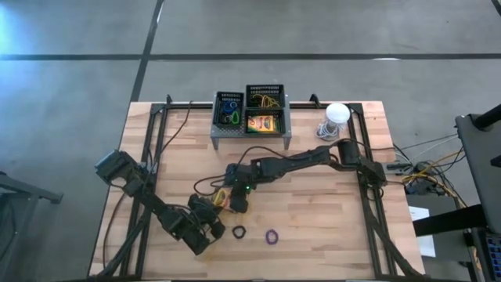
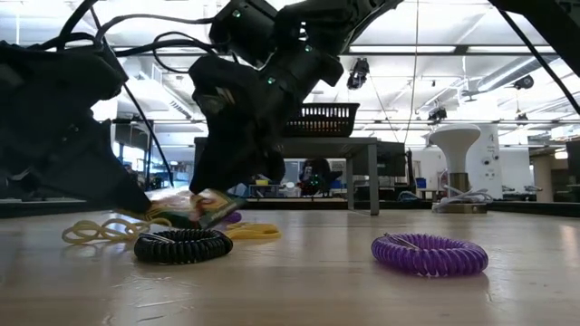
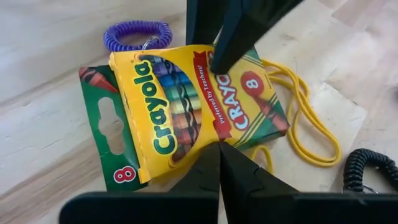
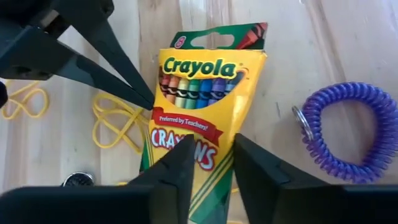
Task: Pick & Place Office Desk Supplies
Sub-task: Put the crayon box into the bottom black bin on the shelf
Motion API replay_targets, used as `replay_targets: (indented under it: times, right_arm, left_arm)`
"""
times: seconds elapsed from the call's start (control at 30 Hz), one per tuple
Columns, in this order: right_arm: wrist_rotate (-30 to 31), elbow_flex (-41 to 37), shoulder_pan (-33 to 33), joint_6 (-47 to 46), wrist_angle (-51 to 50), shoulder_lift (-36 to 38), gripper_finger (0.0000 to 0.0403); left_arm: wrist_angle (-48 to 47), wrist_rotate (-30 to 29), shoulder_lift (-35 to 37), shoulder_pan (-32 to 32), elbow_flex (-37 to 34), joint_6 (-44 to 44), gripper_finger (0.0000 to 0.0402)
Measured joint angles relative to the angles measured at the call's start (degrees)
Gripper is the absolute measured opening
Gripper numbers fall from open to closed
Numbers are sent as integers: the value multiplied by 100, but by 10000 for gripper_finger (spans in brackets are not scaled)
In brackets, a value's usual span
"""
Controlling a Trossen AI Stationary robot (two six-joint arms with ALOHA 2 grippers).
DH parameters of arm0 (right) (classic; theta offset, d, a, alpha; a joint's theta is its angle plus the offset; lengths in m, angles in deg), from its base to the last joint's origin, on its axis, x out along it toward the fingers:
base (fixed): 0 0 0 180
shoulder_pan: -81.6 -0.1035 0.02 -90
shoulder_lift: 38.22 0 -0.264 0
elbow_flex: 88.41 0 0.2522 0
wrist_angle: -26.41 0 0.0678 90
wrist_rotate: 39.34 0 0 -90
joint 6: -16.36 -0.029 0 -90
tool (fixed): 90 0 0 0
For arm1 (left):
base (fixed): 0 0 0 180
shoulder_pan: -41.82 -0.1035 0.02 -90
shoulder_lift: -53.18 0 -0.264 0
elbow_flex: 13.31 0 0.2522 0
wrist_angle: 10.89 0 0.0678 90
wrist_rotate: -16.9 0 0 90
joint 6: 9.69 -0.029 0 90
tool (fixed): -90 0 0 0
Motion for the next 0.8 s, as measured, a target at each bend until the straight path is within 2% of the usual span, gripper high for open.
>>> replay_targets:
  times: [0.27,0.5,0.63,0.8]
  right_arm:
    - [74,4,-13,83,37,57,20]
    - [172,4,-55,202,-252,146,9]
    - [754,-38,-128,344,-560,388,9]
    - [1651,-759,-336,266,-280,967,9]
  left_arm:
    - [-13,-137,0,-2,4,-46,4]
    - [-38,-66,144,-13,14,-214,4]
    - [-154,113,597,5,19,-404,4]
    - [-366,92,1248,166,17,-511,4]
